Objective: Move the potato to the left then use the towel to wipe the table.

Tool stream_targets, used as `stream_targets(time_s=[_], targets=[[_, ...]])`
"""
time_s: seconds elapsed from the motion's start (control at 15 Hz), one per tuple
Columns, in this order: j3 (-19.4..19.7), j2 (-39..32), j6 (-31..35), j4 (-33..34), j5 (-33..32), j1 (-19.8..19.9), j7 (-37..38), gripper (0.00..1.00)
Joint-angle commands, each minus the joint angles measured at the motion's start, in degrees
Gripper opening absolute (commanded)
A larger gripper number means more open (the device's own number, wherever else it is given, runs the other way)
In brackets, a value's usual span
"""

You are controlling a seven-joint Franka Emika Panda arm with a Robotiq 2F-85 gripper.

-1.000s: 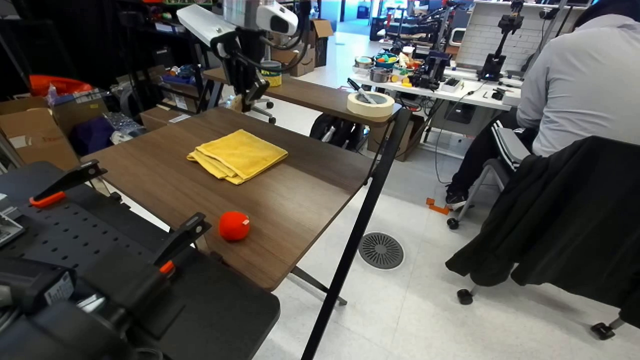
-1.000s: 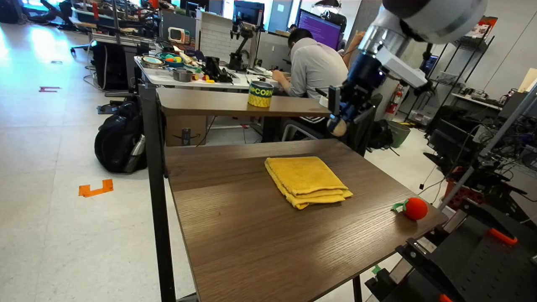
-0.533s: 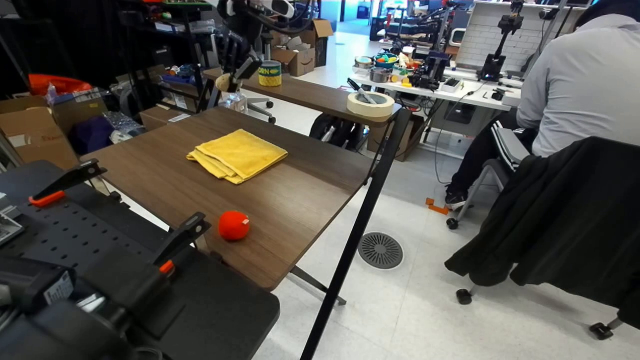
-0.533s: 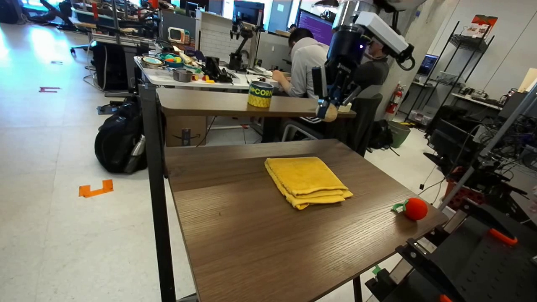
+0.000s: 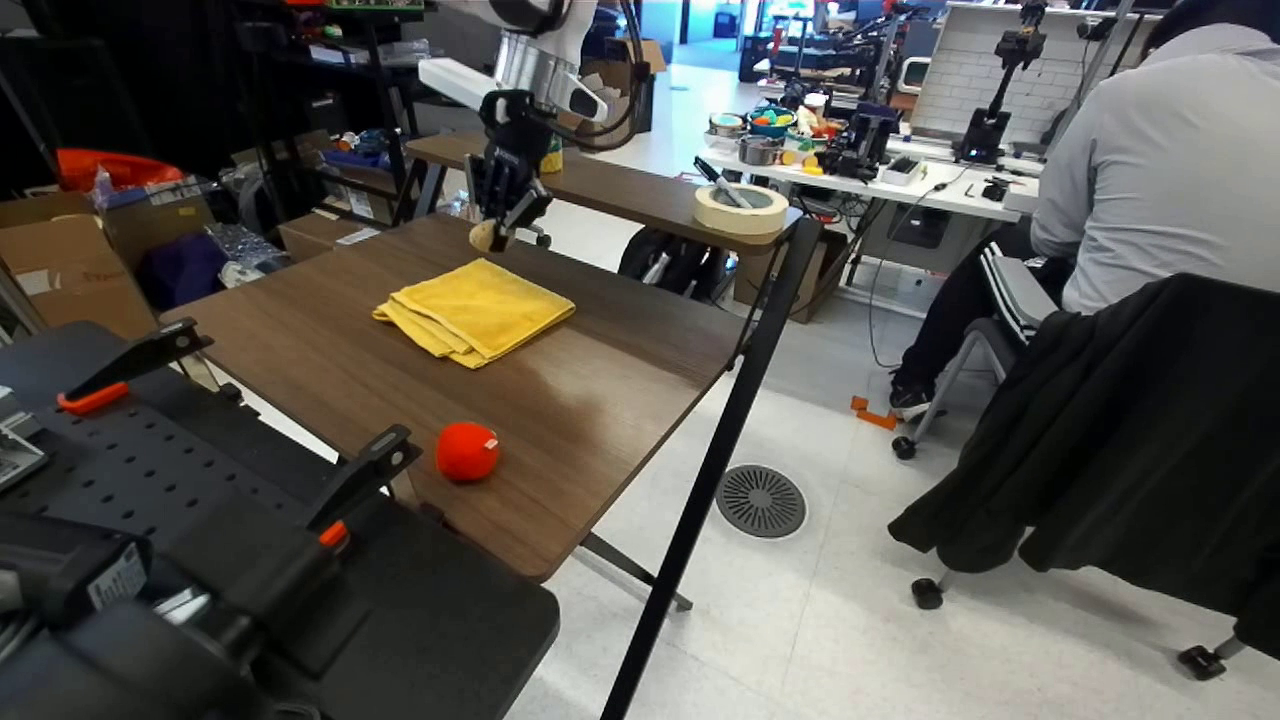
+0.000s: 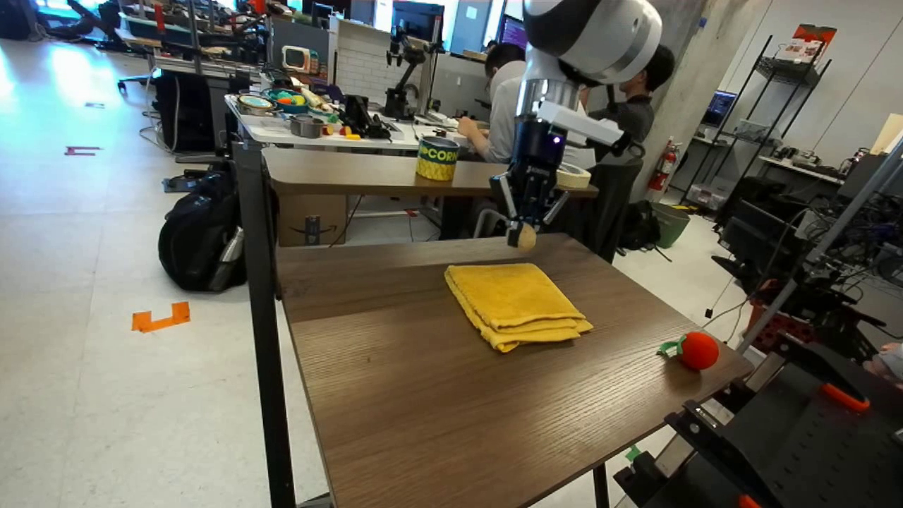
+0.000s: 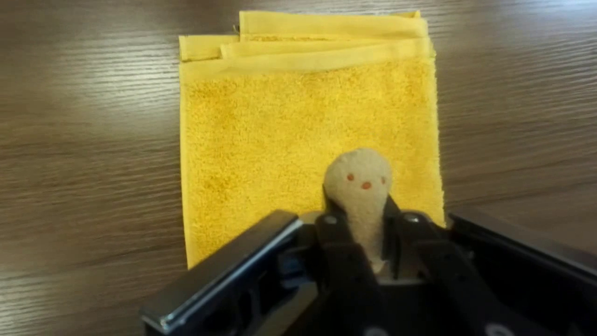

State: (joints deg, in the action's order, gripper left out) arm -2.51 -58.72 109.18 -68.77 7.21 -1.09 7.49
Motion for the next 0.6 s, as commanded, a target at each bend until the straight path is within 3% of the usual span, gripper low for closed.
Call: stream_targets(time_s=[0.0, 0.13, 0.2, 0.27, 0.53], targets=[[1.25, -9.29, -0.37, 13.52, -3.08, -4.17, 2.04, 0.05], [1.60, -12.81, -1.69, 18.72, -5.51, -6.50, 1.72, 0.05], [0.50, -8.23, 0.07, 10.78, -3.54, -4.25, 1.01, 0.05], [0.48, -8.89, 0.32, 11.42, -3.74, -5.02, 1.25, 0.19], [0.54, -8.98, 0.32, 11.15, -3.72, -4.60, 1.31, 0.19]])
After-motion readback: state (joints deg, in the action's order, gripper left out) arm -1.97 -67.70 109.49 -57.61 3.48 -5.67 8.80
